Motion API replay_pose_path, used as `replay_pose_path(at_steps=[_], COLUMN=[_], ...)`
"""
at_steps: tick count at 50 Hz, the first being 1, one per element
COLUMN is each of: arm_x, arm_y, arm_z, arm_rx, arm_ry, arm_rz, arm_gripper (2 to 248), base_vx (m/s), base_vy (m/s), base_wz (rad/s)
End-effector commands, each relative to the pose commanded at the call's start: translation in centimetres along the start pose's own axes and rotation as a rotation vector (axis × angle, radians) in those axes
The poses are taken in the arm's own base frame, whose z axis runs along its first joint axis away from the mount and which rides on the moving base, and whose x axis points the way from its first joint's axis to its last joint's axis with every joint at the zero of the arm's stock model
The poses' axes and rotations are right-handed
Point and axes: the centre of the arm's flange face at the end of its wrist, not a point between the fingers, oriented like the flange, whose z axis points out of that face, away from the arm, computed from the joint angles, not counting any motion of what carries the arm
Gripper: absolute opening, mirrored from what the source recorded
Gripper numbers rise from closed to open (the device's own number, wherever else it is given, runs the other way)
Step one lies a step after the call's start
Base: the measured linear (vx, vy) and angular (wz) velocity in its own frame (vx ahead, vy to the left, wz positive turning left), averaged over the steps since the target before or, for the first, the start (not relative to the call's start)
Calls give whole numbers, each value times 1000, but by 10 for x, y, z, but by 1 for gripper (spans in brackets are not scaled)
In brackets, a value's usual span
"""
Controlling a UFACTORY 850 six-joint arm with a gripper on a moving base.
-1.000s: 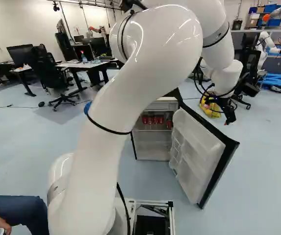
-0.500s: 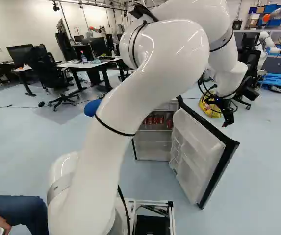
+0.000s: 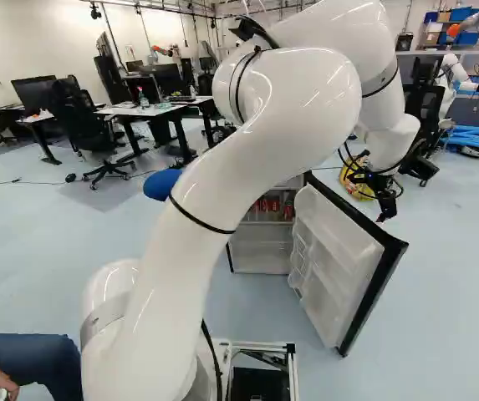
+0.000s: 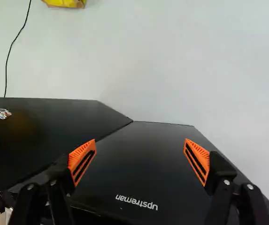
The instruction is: Grab a drink from the fridge
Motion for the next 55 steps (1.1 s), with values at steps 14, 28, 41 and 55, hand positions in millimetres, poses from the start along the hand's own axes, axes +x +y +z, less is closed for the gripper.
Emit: replay_pose_path(at_steps=[14,28,41,55], arm_x=[-7,-16,-25,-36], arm_y=[3,6,8,10], arm_z=[-3,-7,-10,-15], arm_rx=[-3,-7,-11,-15], arm_ry=[-9,-20,-32,-46], arm_rz=[3,7,10,11], arm_gripper=[247,247,247,247], base_vx=[0,0,0,0], base_vy=[0,0,0,0], base_wz=[0,0,0,0])
